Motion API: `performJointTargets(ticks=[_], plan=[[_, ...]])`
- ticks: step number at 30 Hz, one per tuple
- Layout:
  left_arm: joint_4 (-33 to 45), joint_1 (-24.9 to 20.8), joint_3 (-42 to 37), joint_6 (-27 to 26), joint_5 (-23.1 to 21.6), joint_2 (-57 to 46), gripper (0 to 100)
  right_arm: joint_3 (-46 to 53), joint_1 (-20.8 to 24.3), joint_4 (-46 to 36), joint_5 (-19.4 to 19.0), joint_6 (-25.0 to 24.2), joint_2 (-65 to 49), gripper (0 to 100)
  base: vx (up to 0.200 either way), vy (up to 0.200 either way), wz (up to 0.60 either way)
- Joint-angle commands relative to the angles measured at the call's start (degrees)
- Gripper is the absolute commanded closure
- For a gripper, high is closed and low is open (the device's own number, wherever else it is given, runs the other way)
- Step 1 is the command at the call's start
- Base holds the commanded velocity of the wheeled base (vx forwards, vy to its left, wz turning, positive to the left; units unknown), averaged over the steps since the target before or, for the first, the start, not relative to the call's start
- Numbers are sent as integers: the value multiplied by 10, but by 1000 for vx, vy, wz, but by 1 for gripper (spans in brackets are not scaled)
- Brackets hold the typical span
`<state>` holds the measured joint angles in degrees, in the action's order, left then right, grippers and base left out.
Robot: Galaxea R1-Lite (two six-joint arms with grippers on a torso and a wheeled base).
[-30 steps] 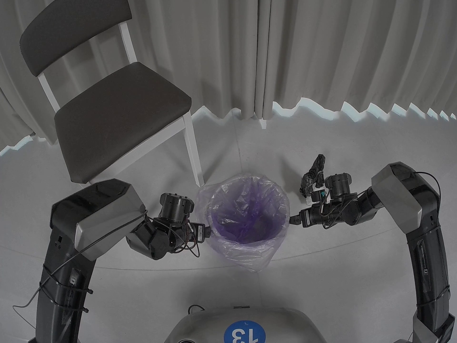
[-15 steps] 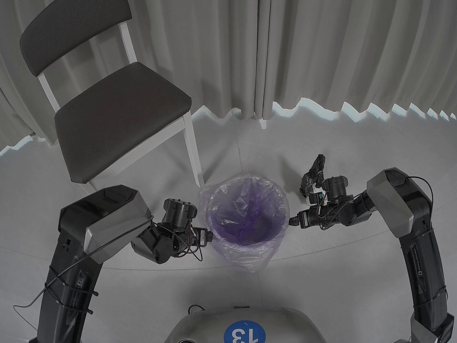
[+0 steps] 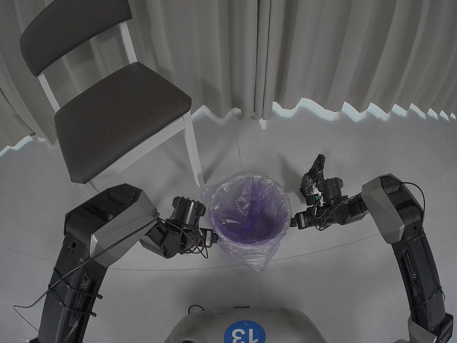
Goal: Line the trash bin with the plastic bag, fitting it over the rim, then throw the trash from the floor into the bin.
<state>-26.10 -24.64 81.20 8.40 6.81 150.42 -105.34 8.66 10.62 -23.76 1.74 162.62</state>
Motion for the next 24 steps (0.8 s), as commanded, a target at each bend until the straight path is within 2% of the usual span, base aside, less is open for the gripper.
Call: performJointTargets(ticks=[1, 7, 11, 12, 13, 16, 22, 24], plan=[[-3, -5, -3, 3, 0, 0, 0, 2, 0, 1, -1, -1, 2, 0, 0, 0, 0], [-33, -8, -54, 29, 3, -26, 0, 65, -14, 6, -1, -4, -40, 0, 0, 0, 0], [-79, -3, -121, 31, 2, -60, 0, 160, -36, 12, -19, -6, -134, 0, 0, 0, 0], [-81, -3, -124, 31, 2, -61, 0, 163, -36, 12, -21, -6, -137, 0, 0, 0, 0], [-106, -1, -146, 31, 0, -73, 0, 191, -46, 14, -40, -5, -172, 0, 0, 0, 0], [-127, -1, -170, 31, 0, -90, 0, 212, -56, 14, -46, -1, -202, 0, 0, 0, 0], [-132, -1, -194, 33, 1, -112, 0, 282, -45, 42, -42, 3, -265, 0, 0, 0, 0], [-142, -1, -209, 34, 2, -119, 0, 333, -24, 69, -39, 1, -296, 0, 0, 0, 0]])
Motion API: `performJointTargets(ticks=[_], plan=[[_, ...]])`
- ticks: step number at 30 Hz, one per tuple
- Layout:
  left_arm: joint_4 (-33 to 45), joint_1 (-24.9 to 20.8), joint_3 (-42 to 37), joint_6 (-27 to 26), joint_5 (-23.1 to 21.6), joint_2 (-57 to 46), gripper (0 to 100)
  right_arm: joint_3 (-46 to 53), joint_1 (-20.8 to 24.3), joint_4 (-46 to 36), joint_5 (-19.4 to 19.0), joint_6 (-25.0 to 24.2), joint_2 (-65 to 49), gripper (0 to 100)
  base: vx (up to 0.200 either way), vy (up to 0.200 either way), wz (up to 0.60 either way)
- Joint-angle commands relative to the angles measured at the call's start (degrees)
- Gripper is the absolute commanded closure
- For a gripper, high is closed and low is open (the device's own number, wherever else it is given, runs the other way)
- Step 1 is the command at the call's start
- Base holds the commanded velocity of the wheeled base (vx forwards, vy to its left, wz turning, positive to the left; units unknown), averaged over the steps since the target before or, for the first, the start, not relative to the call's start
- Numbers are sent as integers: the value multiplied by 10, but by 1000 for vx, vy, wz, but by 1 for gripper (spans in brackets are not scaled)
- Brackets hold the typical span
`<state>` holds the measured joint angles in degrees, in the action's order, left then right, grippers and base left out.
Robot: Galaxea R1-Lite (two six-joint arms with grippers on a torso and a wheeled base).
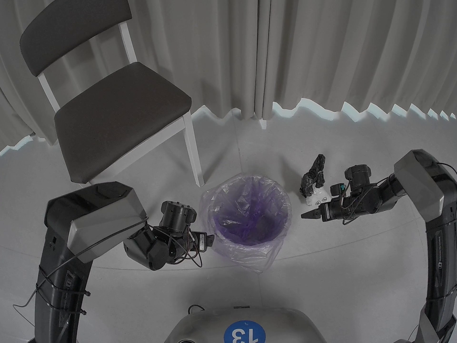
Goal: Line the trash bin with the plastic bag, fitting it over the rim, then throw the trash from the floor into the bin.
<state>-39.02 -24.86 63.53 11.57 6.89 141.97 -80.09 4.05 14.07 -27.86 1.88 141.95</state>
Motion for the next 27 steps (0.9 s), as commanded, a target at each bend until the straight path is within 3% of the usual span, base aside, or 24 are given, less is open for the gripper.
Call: performJointTargets(ticks=[1, 7, 8, 10, 27], plan=[[-12, 1, -32, 2, 1, -35, 0, 80, 22, 34, 2, 0, -90, 0, 0, 0, 0], [-80, -3, -88, 8, 4, -44, 0, 184, 95, 145, 47, -53, -113, 0, 0, 0, 0], [-100, -4, -104, 7, 8, -48, 0, 201, 127, 185, 68, -100, -110, 0, 0, 0, 0], [-118, -5, -118, 7, 13, -52, 0, 215, 154, 219, 88, -130, -98, 0, 0, 0, 0], [-176, -9, -170, 9, 25, -70, 0, 280, 216, 231, 98, -113, -94, 0, 0, 0, 0]])
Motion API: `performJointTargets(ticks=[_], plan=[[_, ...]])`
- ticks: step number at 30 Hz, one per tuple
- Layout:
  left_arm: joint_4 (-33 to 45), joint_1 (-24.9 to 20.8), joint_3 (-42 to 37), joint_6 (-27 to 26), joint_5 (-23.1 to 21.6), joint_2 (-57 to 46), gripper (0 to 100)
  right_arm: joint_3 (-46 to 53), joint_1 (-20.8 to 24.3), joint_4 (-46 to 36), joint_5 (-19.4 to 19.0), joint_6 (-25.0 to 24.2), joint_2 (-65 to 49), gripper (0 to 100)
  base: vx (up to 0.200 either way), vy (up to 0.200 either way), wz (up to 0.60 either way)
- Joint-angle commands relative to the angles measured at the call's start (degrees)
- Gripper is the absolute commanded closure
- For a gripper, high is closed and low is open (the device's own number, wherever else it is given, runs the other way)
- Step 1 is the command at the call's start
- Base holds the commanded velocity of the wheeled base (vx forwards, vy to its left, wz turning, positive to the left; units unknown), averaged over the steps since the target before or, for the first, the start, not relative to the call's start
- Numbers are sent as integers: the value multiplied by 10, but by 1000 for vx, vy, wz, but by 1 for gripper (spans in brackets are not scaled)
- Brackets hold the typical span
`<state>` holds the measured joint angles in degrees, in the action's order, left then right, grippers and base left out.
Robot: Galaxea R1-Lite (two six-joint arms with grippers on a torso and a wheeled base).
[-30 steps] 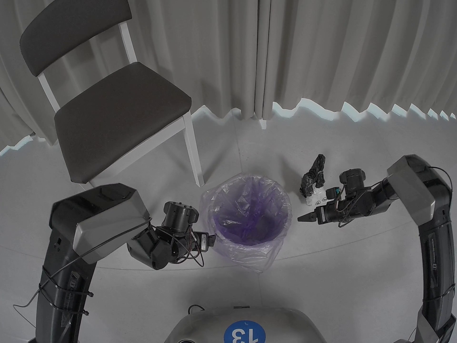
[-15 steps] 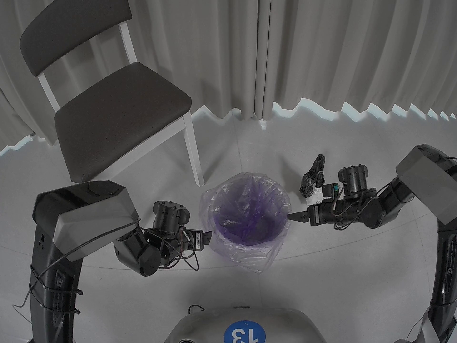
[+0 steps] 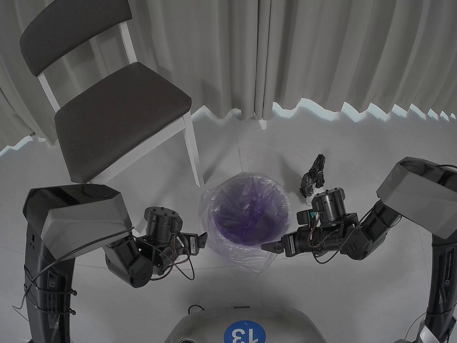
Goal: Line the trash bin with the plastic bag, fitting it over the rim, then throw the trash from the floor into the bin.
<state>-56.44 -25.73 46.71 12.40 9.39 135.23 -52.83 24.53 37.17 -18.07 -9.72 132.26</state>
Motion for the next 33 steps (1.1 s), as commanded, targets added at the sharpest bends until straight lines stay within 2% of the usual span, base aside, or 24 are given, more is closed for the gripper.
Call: performJointTargets(ticks=[1, 8, 11, 14, 20, 33], plan=[[-4, 0, -2, 3, 0, -2, 0, 7, 14, 0, 0, 3, 5, 0, 0, 0, 0], [-17, 0, -3, 4, 0, 0, 0, -17, 25, 2, 8, 3, 46, 0, 0, 0, 0], [-17, 0, -3, 3, 0, 0, 0, -47, 22, -1, 28, 3, 74, 0, 0, 0, 0], [-17, -1, -4, 3, 0, 0, 0, -67, 22, -13, 32, 4, 91, 0, 0, 0, 0], [-17, -6, -4, 4, 0, 2, 0, -99, 20, -53, 33, 7, 98, 0, 0, 0, 0], [-24, -12, -3, 3, 0, 5, 0, -143, 22, -74, 34, 29, 125, 0, 0, 0, 0]])
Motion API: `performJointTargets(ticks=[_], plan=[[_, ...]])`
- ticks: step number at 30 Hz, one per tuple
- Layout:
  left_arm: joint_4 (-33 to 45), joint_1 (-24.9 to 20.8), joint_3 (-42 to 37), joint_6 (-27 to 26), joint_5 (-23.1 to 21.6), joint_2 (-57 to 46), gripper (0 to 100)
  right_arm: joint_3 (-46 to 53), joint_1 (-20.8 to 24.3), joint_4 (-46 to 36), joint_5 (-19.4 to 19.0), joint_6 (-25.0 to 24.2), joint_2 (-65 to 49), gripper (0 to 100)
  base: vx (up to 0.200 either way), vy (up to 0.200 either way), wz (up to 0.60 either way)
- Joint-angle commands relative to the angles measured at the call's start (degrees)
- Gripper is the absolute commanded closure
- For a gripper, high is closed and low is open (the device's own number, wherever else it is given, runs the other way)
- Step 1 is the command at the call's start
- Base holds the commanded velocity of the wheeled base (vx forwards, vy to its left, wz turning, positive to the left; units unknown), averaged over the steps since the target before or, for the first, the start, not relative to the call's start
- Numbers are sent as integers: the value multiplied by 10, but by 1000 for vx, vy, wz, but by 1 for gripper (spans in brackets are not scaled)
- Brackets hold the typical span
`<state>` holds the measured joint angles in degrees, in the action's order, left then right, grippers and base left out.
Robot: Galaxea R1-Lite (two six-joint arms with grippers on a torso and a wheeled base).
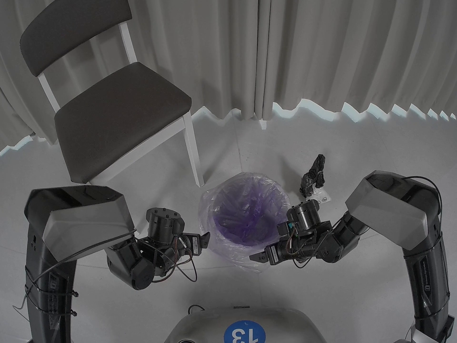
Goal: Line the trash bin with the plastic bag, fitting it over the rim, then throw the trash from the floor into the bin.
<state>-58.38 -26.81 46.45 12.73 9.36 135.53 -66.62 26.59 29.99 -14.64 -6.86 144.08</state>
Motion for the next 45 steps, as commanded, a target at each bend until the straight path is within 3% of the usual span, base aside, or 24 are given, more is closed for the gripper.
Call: performJointTargets(ticks=[1, 14, 32, 45], plan=[[-10, -2, 0, -1, 0, 2, 0, -5, 1, -2, 0, 1, 7, 100, 0, 0, 0], [-24, -4, -7, -1, 2, 2, 0, 19, -6, 3, 1, 20, 1, 100, 0, 0, 0], [-57, -5, -28, -4, 2, 2, 0, -25, -84, -30, 1, 62, 9, 100, 0, 0, 0], [-60, -6, -29, -4, 2, 2, 0, -65, -127, -24, -13, 55, 27, 100, 0, 0, 0]])
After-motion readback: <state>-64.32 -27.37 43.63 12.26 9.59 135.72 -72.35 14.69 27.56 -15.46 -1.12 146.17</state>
